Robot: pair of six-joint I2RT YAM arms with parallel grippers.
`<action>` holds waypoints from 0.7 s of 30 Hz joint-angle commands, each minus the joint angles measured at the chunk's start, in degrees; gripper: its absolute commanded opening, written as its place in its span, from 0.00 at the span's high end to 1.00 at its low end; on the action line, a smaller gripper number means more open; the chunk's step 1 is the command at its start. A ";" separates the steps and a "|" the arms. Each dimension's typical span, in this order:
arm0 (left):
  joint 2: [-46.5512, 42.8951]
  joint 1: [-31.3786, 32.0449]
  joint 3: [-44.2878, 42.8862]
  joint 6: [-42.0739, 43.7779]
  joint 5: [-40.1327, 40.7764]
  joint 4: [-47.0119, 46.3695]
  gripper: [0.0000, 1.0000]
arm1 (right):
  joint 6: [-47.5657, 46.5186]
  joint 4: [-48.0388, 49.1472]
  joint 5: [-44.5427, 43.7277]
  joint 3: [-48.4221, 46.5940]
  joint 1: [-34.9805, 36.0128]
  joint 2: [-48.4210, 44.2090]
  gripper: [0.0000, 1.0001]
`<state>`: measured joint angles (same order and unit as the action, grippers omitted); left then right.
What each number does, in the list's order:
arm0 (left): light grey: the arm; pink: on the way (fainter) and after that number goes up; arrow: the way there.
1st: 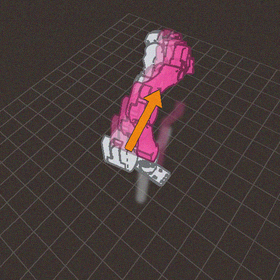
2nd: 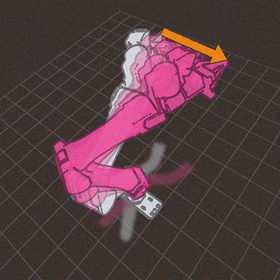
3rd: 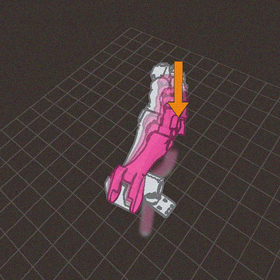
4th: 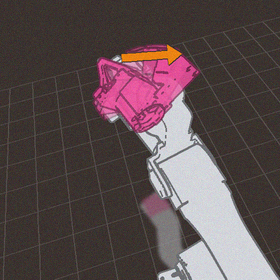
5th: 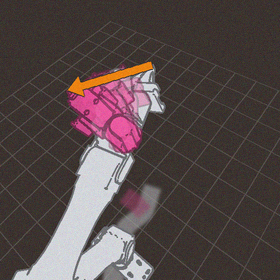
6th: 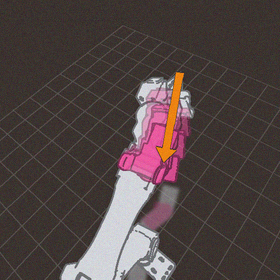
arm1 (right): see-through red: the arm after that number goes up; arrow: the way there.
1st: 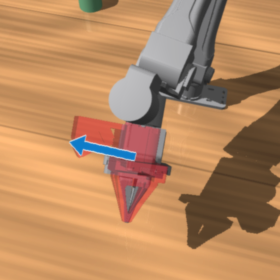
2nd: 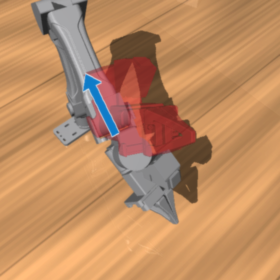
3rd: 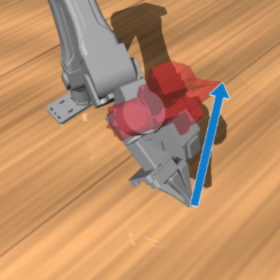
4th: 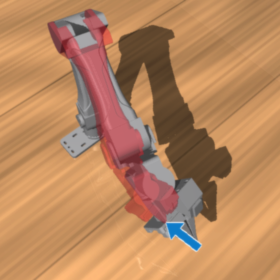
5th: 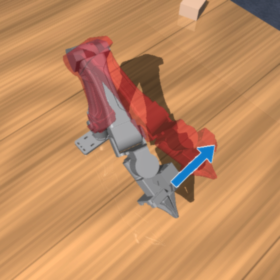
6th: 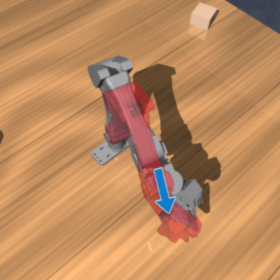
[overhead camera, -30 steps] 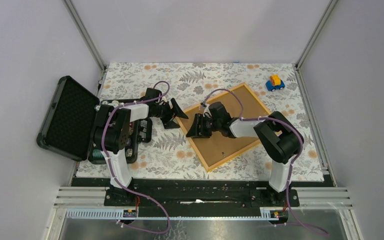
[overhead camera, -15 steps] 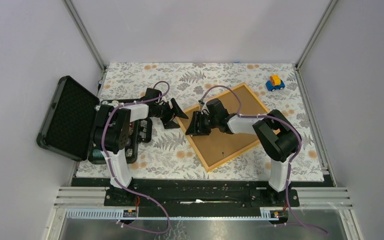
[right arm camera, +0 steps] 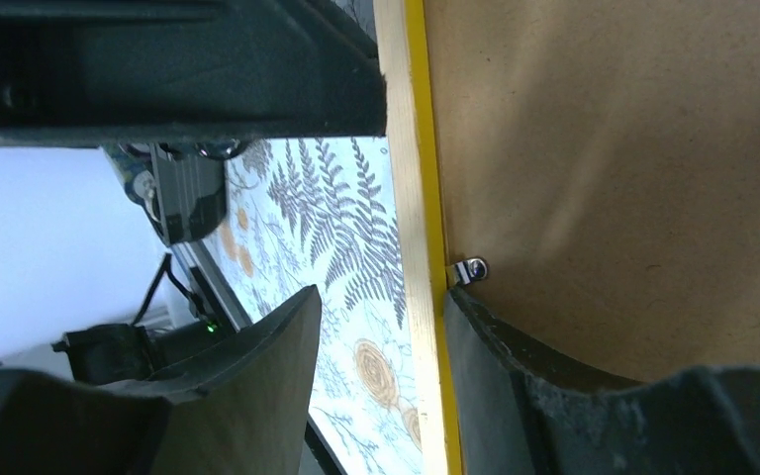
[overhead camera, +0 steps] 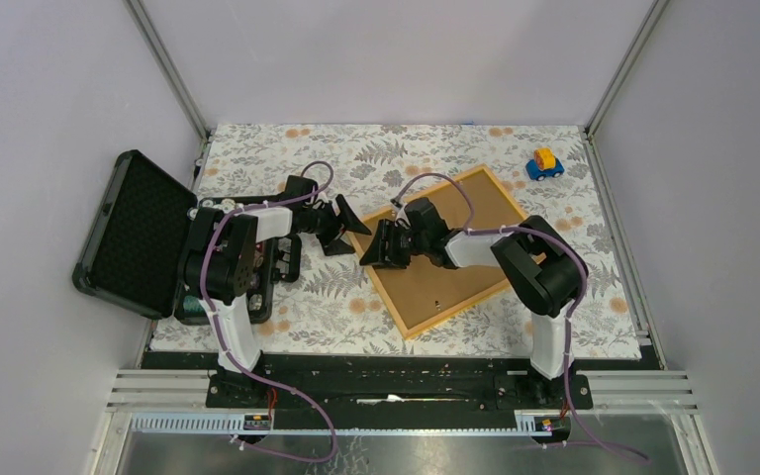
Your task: Put the photo into the frame
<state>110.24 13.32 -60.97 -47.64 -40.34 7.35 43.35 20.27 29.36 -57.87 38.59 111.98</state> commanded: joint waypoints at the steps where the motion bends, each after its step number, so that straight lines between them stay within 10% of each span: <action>1: 1.23 0.67 2.22 0.81 2.63 0.73 0.22 | 8.40 7.67 -4.52 1.37 3.33 4.31 0.44; 9: -0.46 0.65 0.92 3.31 5.25 2.62 0.19 | -5.90 -10.98 -11.42 -2.43 3.16 -6.11 0.37; 15: -3.78 0.74 0.56 5.27 9.70 4.83 0.10 | -16.17 -29.89 -24.52 1.60 1.23 -21.27 0.03; 21: -10.78 3.90 4.17 3.54 15.76 7.08 0.11 | -20.05 -37.57 -28.78 7.82 -3.94 -34.76 0.00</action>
<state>104.99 14.98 -59.59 -44.56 -32.29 11.09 28.80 -7.55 7.31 -53.28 36.84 83.74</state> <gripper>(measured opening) 0.917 0.993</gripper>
